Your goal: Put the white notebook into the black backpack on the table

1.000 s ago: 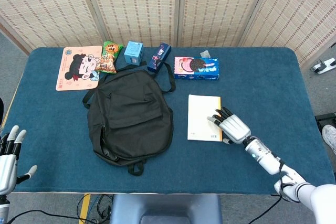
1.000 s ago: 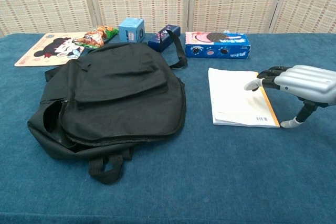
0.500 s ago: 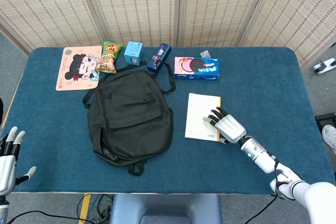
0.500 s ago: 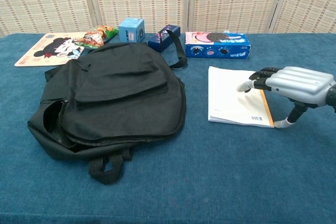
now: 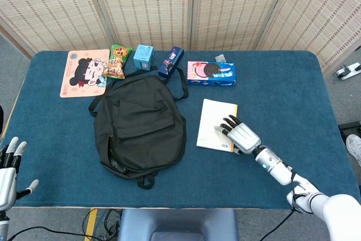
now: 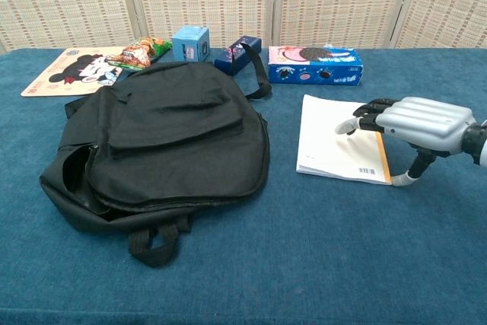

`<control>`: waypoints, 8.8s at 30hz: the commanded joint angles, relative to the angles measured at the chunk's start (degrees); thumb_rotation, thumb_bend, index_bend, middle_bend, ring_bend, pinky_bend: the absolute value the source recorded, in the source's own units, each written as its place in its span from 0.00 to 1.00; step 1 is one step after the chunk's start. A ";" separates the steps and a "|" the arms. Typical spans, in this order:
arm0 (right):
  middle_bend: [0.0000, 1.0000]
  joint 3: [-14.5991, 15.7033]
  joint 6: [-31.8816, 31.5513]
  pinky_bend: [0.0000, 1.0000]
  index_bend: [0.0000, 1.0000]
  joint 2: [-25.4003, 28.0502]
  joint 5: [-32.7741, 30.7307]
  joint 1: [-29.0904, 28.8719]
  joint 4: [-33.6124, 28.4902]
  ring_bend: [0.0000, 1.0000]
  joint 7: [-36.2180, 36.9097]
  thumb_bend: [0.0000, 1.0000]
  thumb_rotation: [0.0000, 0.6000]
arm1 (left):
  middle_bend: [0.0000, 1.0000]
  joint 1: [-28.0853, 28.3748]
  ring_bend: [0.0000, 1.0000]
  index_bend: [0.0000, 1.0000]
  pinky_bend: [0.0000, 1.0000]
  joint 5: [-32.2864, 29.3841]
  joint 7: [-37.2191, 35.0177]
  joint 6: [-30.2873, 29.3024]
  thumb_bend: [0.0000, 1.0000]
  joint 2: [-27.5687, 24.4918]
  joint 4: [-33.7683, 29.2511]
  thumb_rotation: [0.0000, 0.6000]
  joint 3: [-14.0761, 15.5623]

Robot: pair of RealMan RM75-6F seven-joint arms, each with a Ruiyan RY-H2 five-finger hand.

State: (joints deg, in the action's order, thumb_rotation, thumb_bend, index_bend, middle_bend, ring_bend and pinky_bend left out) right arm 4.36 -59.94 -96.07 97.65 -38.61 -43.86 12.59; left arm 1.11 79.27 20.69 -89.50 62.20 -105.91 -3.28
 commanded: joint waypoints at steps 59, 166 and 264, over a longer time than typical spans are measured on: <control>0.40 -8.90 3.84 0.05 0.57 -10.35 -8.64 -10.20 10.62 0.17 4.71 0.33 1.00 | 0.00 0.65 0.00 0.01 0.00 -0.54 -2.17 0.90 0.18 -1.27 -1.09 1.00 -0.71; 0.47 -14.82 -20.38 0.15 0.66 22.08 -7.51 3.05 -22.86 0.25 -11.82 0.60 1.00 | 0.18 39.06 0.20 0.53 0.12 3.91 -25.80 33.92 0.37 26.19 31.98 1.00 -1.60; 0.50 -11.67 2.11 0.15 0.67 -17.23 -1.89 -25.01 2.52 0.28 -9.25 0.46 1.00 | 0.32 49.96 0.27 0.71 0.15 -53.04 -15.69 46.92 0.54 12.95 21.80 1.00 -16.66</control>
State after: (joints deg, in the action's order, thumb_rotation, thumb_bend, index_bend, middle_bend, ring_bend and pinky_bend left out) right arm -6.89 -58.60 -112.74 96.31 -63.22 -41.81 4.16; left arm 51.04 26.19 5.02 -42.55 75.20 -84.06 -19.98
